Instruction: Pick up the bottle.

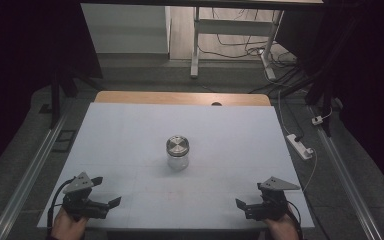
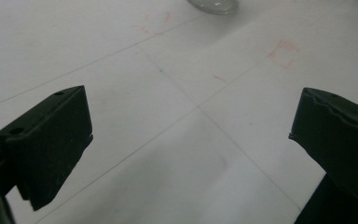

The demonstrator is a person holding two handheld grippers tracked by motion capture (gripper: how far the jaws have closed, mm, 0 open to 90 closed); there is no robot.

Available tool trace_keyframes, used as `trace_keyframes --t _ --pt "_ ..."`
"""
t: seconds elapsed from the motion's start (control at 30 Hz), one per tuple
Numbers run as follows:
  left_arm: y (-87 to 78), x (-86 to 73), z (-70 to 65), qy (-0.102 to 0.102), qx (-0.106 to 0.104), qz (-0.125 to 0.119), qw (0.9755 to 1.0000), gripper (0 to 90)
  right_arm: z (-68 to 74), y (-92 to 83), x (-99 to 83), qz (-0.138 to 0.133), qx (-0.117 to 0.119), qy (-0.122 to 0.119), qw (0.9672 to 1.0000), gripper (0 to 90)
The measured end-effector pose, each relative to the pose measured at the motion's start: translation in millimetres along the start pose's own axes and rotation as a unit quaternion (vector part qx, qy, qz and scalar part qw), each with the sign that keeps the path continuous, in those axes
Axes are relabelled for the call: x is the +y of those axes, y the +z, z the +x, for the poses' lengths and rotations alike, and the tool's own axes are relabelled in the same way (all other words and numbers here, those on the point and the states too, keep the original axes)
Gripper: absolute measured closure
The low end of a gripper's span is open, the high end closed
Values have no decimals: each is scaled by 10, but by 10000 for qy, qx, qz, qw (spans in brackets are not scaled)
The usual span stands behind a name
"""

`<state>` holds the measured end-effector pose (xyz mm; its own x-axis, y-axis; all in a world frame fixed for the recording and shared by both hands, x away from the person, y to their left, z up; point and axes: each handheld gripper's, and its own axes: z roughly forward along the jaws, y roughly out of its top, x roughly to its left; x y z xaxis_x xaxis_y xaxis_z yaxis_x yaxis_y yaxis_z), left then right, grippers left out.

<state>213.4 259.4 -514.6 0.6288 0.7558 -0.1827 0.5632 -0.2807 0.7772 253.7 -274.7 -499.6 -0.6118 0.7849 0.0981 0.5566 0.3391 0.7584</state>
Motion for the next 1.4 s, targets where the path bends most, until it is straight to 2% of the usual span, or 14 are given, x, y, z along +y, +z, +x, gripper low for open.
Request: trace_keyframes --t 0.1,0.13,0.37,0.43,0.53,0.7,0.93,1.17,1.4 --pt "23 18 5 13 -126 13 9999 0 -3 -1 0 5 -2 8 10000 0" --pt "44 37 0 88 -108 27 9999 0 -4 0 1 8 -1 14 10000 0" --pt "123 100 -11 262 -170 6 9995 0 -5 6 3 27 12 12 10000 0" --pt "172 133 -42 462 -171 10 9988 0 -3 6 3 31 12 5 10000 0" --pt "210 165 -67 567 -209 13 9982 0 -3 8 3 32 12 -11 10000 0" --pt "289 212 -73 589 -304 4 9978 0 2 9 3 32 11 -31 10000 0" --pt "389 265 -81 600 -292 46 9978 0 3 9 4 42 5 -40 10000 0" --pt "524 396 -69 556 -332 -47 9979 0 6 8 3 34 12 -51 10000 0" --pt "682 526 -88 627 -358 26 9974 0 16 8 3 46 3 -106 9999 0"
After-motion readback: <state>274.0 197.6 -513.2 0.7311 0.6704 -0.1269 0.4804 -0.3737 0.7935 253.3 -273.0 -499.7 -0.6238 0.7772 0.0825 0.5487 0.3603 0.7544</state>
